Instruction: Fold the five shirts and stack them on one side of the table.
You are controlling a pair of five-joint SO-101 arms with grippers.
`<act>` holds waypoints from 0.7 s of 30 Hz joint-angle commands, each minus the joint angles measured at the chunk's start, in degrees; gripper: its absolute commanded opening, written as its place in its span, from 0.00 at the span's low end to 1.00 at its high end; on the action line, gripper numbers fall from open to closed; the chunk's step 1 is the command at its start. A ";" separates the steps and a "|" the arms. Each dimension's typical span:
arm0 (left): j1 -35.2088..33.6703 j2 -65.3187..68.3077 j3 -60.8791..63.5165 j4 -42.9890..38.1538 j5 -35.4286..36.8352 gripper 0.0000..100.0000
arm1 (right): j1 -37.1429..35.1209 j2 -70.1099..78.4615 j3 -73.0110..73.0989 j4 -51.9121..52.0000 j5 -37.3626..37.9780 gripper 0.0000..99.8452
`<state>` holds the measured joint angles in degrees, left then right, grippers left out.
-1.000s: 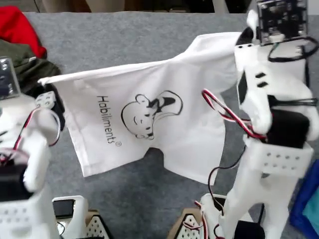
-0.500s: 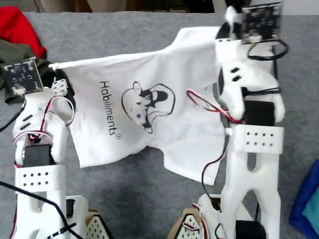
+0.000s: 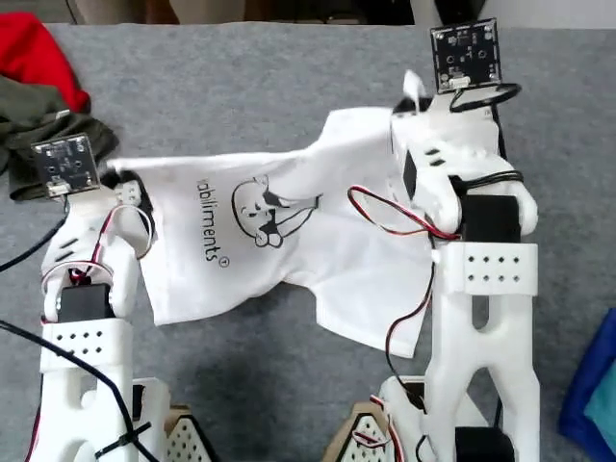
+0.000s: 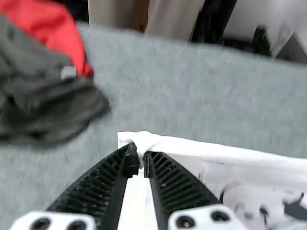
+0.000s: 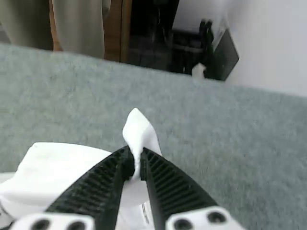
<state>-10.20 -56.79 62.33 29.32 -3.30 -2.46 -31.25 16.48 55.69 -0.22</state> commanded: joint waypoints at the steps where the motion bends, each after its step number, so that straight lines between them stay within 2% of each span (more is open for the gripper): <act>1: -0.44 -0.57 -0.26 5.54 -0.62 0.02 | -0.31 -0.84 -6.46 6.95 -0.35 0.00; 8: -0.26 -0.57 -1.32 17.67 -0.70 0.02 | 1.54 -0.75 -12.26 19.87 1.23 0.00; 14: -0.18 -0.57 -8.09 30.59 -0.70 0.02 | 2.33 -0.75 -14.02 31.74 5.01 0.00; 21: 1.23 -0.13 -13.54 42.73 -0.70 0.02 | 2.15 -1.01 -13.93 41.23 5.27 0.00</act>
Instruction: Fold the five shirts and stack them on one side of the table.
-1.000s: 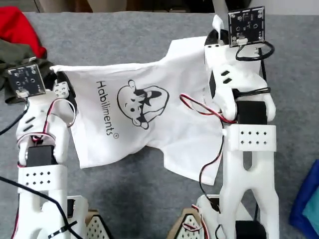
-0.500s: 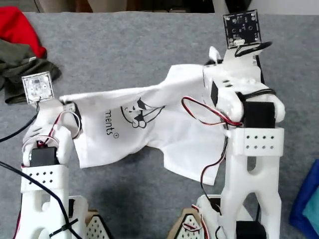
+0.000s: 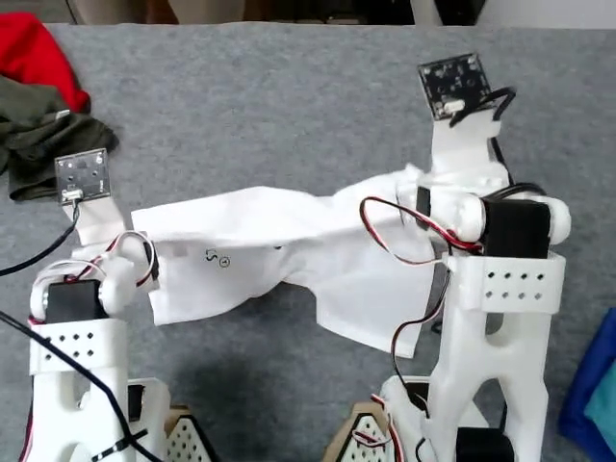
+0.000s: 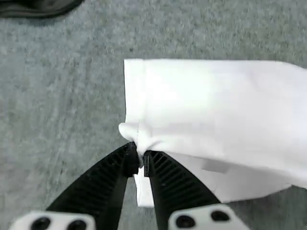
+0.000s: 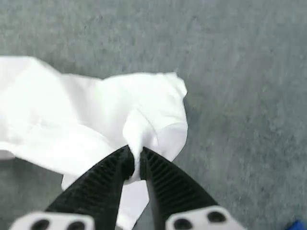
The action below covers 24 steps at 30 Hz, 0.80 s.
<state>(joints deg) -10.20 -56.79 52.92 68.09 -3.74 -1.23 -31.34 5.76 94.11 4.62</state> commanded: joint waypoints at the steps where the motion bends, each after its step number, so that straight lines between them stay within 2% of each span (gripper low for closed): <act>1: 2.02 -0.40 -4.13 5.27 -0.53 0.02 | 0.92 -1.01 -3.21 4.04 0.44 0.00; 5: 5.36 -0.48 -4.04 8.79 -2.64 0.02 | 1.10 -1.10 -3.12 7.82 2.46 0.00; 11: 5.36 -0.04 -4.04 9.41 -2.64 0.02 | 1.63 -3.12 -0.92 8.18 2.81 0.01; 17: 5.36 -0.04 -4.04 9.05 -2.64 0.02 | 1.19 -8.92 8.40 8.18 7.30 0.01; 24: 5.36 -0.04 -4.13 8.88 -2.64 0.02 | 1.10 -14.73 17.45 8.00 7.74 0.03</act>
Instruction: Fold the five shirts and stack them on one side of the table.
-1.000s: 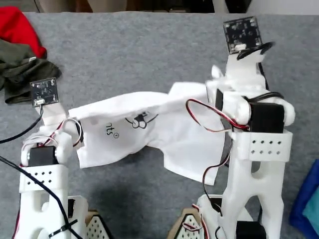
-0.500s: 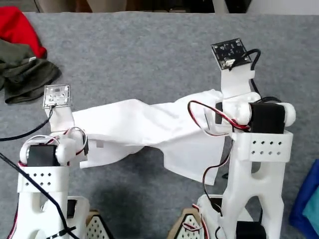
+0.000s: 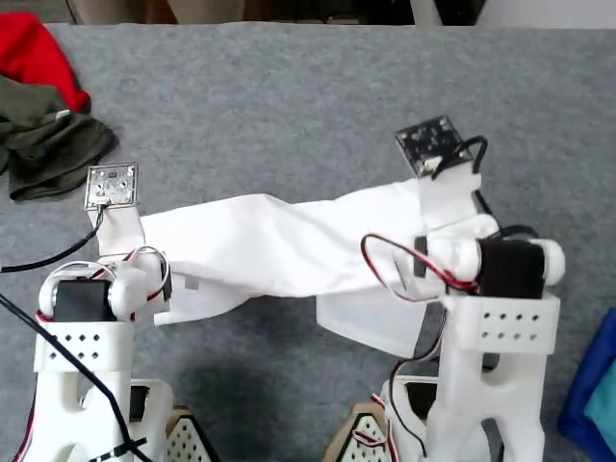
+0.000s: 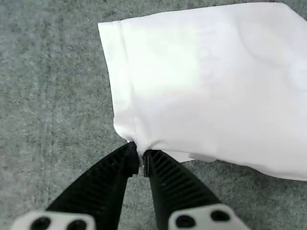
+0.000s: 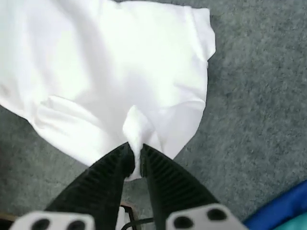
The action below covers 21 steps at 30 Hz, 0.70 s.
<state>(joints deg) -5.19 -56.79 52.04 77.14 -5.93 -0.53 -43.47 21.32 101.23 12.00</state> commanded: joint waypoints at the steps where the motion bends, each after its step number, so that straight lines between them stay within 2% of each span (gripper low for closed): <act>1: 0.35 -0.04 -3.16 -0.79 -0.44 0.02 | 0.40 -3.03 2.59 0.88 0.53 0.05; 5: 0.26 -0.04 -3.34 -2.73 -0.18 0.03 | 0.75 -4.18 5.32 0.88 2.37 0.15; 11: -3.43 -0.48 -3.69 -3.16 1.32 0.17 | 0.75 -5.67 5.93 0.18 2.11 0.23; 16: -8.79 -0.48 -3.78 -6.51 1.67 0.18 | 0.48 -5.58 5.93 -6.15 1.23 0.23; 18: -8.88 -0.48 -4.66 -7.30 1.93 0.18 | 0.40 -5.49 5.93 -9.76 -2.37 0.22; 21: -6.59 -0.04 -7.65 -7.38 4.57 0.18 | -0.22 -3.74 6.11 -15.82 -5.98 0.11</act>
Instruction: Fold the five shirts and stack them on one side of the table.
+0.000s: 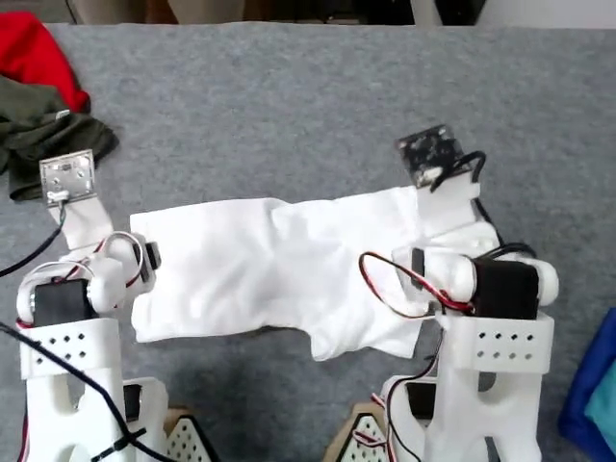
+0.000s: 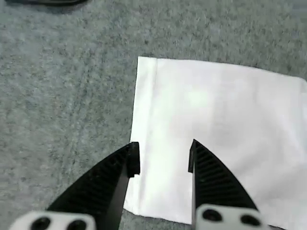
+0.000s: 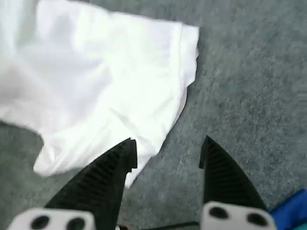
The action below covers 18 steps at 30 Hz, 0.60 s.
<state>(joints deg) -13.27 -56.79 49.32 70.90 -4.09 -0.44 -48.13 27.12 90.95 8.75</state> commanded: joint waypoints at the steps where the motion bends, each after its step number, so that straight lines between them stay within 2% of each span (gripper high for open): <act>1: 2.90 0.04 -5.54 -1.23 5.36 0.18 | -1.19 2.51 0.31 -7.12 -2.99 0.06; 3: 6.77 0.04 -5.71 -2.90 10.37 0.17 | -3.56 6.55 0.13 -9.14 -3.34 0.00; 6: 12.13 0.04 -2.90 -8.97 13.27 0.09 | -6.37 13.93 -0.13 -10.81 -6.33 0.00; 9: 15.03 0.13 2.90 -17.93 10.90 0.02 | -8.22 21.93 -1.45 -13.89 -8.70 0.01; 14: 15.82 1.71 15.47 -31.21 6.77 0.02 | -9.71 35.38 -5.85 -20.48 -10.64 0.01; 18: 15.38 10.59 18.64 -38.77 4.92 0.02 | -8.57 46.37 -9.10 -23.91 -10.64 0.01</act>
<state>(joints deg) 1.93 -51.34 67.16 37.58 1.98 -9.14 -8.22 22.46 69.76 -1.36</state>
